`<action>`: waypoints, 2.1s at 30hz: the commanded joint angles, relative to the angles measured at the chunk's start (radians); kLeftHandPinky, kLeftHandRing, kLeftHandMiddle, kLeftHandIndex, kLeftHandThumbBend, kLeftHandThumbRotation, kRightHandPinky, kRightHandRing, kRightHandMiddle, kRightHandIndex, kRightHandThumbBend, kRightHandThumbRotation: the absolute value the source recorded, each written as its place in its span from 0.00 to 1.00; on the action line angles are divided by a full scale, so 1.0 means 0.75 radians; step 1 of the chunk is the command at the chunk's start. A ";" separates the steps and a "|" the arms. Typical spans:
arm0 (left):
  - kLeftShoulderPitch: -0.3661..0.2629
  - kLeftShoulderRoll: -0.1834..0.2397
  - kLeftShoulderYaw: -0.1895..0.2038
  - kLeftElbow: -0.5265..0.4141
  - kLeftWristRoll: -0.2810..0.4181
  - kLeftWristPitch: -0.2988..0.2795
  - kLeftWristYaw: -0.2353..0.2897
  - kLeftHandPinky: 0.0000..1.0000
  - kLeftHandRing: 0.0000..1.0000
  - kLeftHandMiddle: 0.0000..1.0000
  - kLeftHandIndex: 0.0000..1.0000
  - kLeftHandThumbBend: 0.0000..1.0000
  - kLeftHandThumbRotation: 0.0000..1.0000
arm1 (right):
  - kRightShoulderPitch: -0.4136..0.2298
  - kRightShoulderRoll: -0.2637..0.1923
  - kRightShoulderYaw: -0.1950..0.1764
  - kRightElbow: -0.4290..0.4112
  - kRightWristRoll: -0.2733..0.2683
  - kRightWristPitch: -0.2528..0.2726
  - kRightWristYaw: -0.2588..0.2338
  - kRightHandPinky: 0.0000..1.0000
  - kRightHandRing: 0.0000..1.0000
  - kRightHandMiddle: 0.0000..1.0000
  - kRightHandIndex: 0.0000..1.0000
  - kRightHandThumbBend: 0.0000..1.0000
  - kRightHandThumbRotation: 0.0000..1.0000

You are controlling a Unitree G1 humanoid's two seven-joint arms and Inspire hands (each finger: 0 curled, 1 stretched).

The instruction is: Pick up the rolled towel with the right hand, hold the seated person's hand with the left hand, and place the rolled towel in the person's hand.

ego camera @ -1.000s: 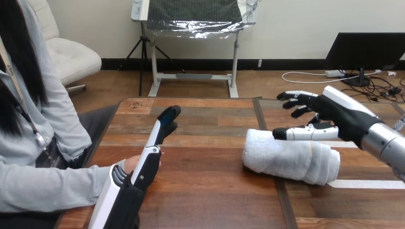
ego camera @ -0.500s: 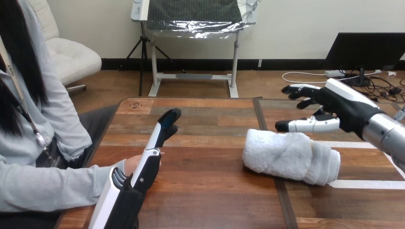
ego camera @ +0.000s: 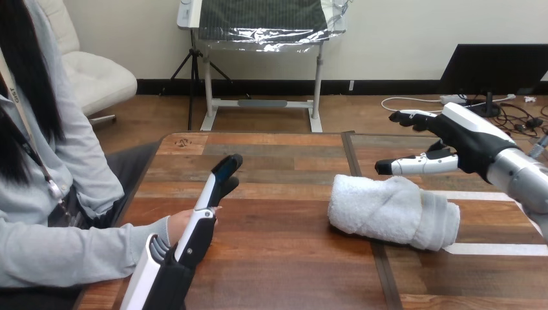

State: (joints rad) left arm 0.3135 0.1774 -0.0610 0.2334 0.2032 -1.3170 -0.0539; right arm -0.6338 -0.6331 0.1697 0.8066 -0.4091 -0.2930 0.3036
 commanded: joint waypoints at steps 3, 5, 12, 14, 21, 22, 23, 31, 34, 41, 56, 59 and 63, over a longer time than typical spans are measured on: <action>-0.027 -0.002 -0.001 -0.047 -0.021 -0.029 0.007 0.95 1.00 1.00 1.00 1.00 0.78 | -0.187 0.058 0.063 0.166 -0.060 -0.111 -0.097 0.87 0.99 0.95 0.93 1.00 0.59; -0.024 -0.003 0.000 -0.049 -0.019 -0.030 0.007 0.95 1.00 1.00 1.00 1.00 0.78 | -0.203 0.065 0.077 0.200 -0.078 -0.121 -0.112 0.91 0.99 0.95 0.93 1.00 0.59; -0.008 -0.020 0.003 -0.068 -0.010 -0.020 0.011 0.91 1.00 1.00 1.00 1.00 0.77 | -0.271 0.116 0.139 0.365 -0.149 -0.128 -0.184 0.95 1.00 0.95 0.93 1.00 0.61; -0.002 -0.025 0.006 -0.079 -0.003 -0.006 0.010 0.88 1.00 1.00 1.00 1.00 0.77 | -0.290 0.140 0.156 0.420 -0.164 -0.116 -0.195 0.96 1.00 0.96 0.94 1.00 0.61; 0.019 -0.033 0.021 -0.108 0.020 0.000 0.007 0.82 0.99 1.00 1.00 1.00 0.80 | -0.321 0.193 0.208 0.545 -0.206 -0.100 -0.229 0.97 1.00 0.96 0.94 0.97 0.58; 0.023 -0.034 0.023 -0.114 0.023 0.001 0.006 0.81 0.99 1.00 1.00 1.00 0.80 | -0.323 0.200 0.216 0.560 -0.213 -0.097 -0.233 0.97 1.00 0.96 0.94 0.96 0.58; 0.026 -0.034 0.024 -0.118 0.026 0.002 0.005 0.81 0.99 1.00 1.00 1.00 0.81 | -0.325 0.205 0.221 0.572 -0.217 -0.096 -0.236 0.97 1.00 0.96 0.94 0.96 0.58; 0.043 -0.026 0.013 -0.137 0.016 0.003 -0.001 0.84 1.00 1.00 1.00 1.00 0.82 | -0.313 0.280 0.282 0.670 -0.273 -0.017 -0.229 0.98 1.00 0.97 0.96 0.97 0.63; 0.052 -0.028 0.007 -0.145 0.010 0.003 -0.001 0.84 1.00 1.00 1.00 1.00 0.81 | -0.297 0.303 0.296 0.692 -0.285 0.004 -0.224 0.98 1.00 0.98 0.96 0.99 0.65; 0.069 -0.035 0.006 -0.155 0.009 -0.004 0.004 0.85 1.00 1.00 1.00 1.00 0.78 | -0.259 0.344 0.333 0.725 -0.310 0.044 -0.190 0.99 1.00 0.99 0.98 1.00 0.68; 0.115 -0.025 0.009 -0.200 0.003 0.021 -0.002 0.90 0.99 1.00 1.00 1.00 0.77 | -0.167 0.392 0.406 0.760 -0.368 0.096 -0.129 1.00 1.00 1.00 1.00 1.00 0.70; 0.131 -0.026 0.019 -0.224 0.011 0.043 -0.003 0.93 0.99 1.00 1.00 1.00 0.78 | -0.149 0.404 0.399 0.764 -0.360 0.119 -0.139 0.94 0.97 0.95 1.00 1.00 0.69; 0.142 -0.018 0.015 -0.235 0.000 0.047 -0.002 0.94 0.98 1.00 1.00 1.00 0.78 | -0.131 0.418 0.369 0.765 -0.333 0.156 -0.165 0.75 0.83 0.84 0.99 1.00 0.58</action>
State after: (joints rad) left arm 0.4416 0.1581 -0.0575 0.1098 0.2077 -1.2855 -0.0545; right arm -0.8226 -0.3874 0.4308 1.3263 -0.6594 -0.2093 0.1542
